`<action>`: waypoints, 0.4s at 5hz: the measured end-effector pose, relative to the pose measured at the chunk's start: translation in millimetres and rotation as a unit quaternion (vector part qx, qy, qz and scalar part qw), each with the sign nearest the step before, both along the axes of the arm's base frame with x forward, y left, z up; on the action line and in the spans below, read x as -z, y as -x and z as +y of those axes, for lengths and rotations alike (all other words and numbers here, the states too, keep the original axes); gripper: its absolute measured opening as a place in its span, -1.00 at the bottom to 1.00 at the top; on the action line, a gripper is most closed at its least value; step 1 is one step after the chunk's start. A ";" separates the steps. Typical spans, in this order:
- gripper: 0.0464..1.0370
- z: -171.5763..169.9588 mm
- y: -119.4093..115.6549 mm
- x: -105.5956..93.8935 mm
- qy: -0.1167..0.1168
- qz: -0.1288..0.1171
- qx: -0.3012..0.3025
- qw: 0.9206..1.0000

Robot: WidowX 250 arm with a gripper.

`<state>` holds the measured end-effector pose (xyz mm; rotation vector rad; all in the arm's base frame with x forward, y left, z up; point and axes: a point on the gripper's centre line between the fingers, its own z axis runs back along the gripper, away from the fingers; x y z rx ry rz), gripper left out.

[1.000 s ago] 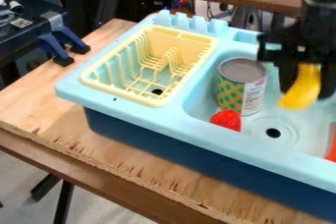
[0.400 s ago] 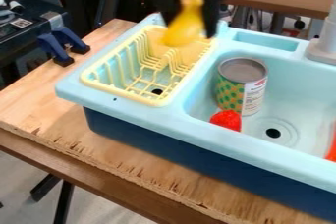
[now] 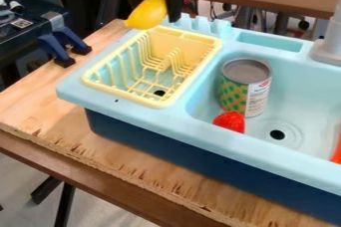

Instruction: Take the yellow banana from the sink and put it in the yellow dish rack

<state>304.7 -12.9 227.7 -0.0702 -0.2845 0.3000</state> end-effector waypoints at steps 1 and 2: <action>-0.03 15.2 3.7 33.8 0.003 0.010 -0.007 1.000; -0.03 28.7 5.6 55.3 -0.002 0.007 -0.014 1.000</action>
